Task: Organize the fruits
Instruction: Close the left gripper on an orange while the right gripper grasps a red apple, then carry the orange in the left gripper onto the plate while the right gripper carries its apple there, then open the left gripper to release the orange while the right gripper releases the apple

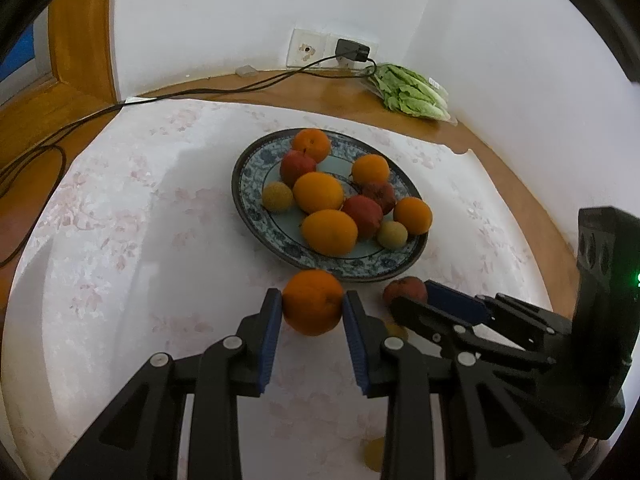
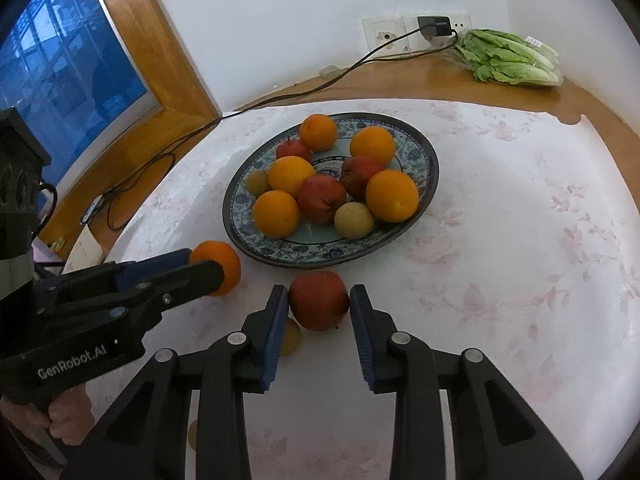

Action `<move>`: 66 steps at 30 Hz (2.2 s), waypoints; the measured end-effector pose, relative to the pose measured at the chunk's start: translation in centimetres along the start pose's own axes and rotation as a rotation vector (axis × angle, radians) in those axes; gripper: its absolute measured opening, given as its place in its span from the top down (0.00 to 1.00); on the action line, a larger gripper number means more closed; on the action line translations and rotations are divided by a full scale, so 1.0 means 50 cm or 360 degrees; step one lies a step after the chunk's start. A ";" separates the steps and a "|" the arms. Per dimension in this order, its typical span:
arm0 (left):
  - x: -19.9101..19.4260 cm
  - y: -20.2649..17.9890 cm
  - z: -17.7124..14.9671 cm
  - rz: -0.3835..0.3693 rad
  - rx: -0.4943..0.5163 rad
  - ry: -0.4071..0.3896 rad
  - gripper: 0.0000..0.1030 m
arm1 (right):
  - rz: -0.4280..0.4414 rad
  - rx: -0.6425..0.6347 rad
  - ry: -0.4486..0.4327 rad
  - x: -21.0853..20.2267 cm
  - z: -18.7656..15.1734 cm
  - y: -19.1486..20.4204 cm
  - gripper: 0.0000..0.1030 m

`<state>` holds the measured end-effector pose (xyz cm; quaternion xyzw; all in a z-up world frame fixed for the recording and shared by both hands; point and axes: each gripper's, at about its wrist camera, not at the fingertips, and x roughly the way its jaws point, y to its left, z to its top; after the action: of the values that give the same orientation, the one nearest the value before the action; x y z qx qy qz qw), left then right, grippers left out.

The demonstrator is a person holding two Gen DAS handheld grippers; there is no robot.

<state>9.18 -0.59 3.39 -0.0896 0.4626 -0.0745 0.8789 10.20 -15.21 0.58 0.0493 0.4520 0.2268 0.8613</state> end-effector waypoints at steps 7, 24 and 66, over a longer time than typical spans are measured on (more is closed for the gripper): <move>0.000 -0.003 0.019 0.0018 0.0009 -0.0025 0.68 | -0.0023 0.0041 -0.0054 -0.032 0.006 -0.020 0.68; 0.025 0.006 0.070 0.0078 -0.0003 -0.0110 0.70 | -0.0176 0.0061 -0.0161 -0.046 0.104 -0.076 0.68; -0.017 -0.005 0.068 0.0028 0.0009 -0.0093 0.51 | -0.0129 -0.0009 -0.0194 -0.070 0.123 -0.046 0.61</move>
<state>11.50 -0.34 5.98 -0.0851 0.4373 -0.0655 0.8929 14.20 -18.07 6.16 0.0422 0.3997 0.1898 0.8958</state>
